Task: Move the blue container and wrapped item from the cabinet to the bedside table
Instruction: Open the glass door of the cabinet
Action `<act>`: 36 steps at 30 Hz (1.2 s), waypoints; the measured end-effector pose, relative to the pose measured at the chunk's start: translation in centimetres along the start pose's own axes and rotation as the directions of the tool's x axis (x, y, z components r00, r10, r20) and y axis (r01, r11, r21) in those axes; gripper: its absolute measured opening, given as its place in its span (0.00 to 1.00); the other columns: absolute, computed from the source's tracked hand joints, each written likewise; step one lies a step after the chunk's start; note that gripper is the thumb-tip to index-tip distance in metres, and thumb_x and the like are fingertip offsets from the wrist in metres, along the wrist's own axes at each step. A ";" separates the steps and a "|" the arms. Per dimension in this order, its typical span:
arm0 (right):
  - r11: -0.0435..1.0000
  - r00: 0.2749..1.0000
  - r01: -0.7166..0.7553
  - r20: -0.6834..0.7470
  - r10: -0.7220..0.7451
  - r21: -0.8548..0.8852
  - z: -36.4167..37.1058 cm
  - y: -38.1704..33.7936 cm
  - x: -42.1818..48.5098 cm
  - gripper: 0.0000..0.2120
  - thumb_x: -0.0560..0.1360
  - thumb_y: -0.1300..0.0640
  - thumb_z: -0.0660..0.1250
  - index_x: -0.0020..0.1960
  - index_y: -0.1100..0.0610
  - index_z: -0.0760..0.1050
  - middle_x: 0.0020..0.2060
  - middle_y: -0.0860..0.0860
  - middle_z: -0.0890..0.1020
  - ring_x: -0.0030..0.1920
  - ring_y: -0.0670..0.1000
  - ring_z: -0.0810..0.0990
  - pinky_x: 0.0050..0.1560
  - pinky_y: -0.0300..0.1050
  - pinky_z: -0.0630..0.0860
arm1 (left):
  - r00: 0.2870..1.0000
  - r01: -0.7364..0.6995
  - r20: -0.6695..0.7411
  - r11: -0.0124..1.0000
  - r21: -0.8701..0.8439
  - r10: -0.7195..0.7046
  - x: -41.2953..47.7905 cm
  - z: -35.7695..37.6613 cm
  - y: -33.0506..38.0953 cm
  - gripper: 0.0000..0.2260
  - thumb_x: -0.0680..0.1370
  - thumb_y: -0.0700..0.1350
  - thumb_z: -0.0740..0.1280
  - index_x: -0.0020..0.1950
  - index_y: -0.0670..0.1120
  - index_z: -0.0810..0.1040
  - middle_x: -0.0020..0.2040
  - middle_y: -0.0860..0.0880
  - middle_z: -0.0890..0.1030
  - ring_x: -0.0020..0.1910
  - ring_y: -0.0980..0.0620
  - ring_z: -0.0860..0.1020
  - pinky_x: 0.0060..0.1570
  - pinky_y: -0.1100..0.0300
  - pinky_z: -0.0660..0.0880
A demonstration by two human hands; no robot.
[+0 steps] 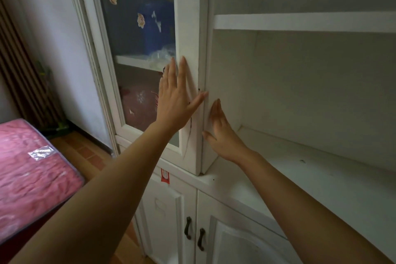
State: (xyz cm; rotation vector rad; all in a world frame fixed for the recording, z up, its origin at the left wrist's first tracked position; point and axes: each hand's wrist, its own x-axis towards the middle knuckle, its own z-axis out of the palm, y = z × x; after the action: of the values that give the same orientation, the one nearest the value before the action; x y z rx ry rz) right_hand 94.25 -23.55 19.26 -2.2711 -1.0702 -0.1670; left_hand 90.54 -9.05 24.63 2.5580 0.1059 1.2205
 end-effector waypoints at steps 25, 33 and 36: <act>0.993 0.978 0.079 -0.188 -0.095 -0.092 1.8 1.2 0.3 0.38 0.78 0.56 0.58 0.69 0.56 0.29 0.75 0.54 0.38 0.75 0.53 0.42 0.72 0.49 0.57 | 0.998 -0.028 -0.045 0.994 0.104 0.033 -0.7 -0.4 -0.2 0.39 0.73 0.64 0.53 0.74 0.47 0.37 0.77 0.42 0.46 0.75 0.47 0.44 0.73 0.50 0.42; 0.992 0.971 0.095 -0.213 -0.109 -0.079 2.1 1.5 0.3 0.36 0.79 0.58 0.58 0.73 0.58 0.34 0.75 0.54 0.40 0.75 0.54 0.44 0.72 0.49 0.59 | 0.986 -0.157 -0.048 0.986 0.064 0.160 -1.5 -2.3 -0.1 0.34 0.76 0.60 0.54 0.74 0.51 0.39 0.75 0.37 0.41 0.74 0.48 0.39 0.72 0.57 0.36; 0.991 0.970 0.106 -0.212 -0.121 -0.084 2.1 1.5 0.3 0.36 0.79 0.59 0.58 0.72 0.59 0.34 0.75 0.55 0.40 0.75 0.54 0.44 0.72 0.47 0.57 | 0.978 -0.199 -0.032 0.972 0.129 0.204 -1.5 -2.5 -0.4 0.28 0.78 0.56 0.56 0.73 0.55 0.45 0.74 0.35 0.41 0.74 0.43 0.39 0.71 0.53 0.38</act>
State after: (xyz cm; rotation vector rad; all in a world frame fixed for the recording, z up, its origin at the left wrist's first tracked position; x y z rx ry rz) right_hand 95.22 -22.89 17.01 -2.1948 -1.0930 -0.4959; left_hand 87.69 -8.39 24.83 2.7040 -0.0726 1.3860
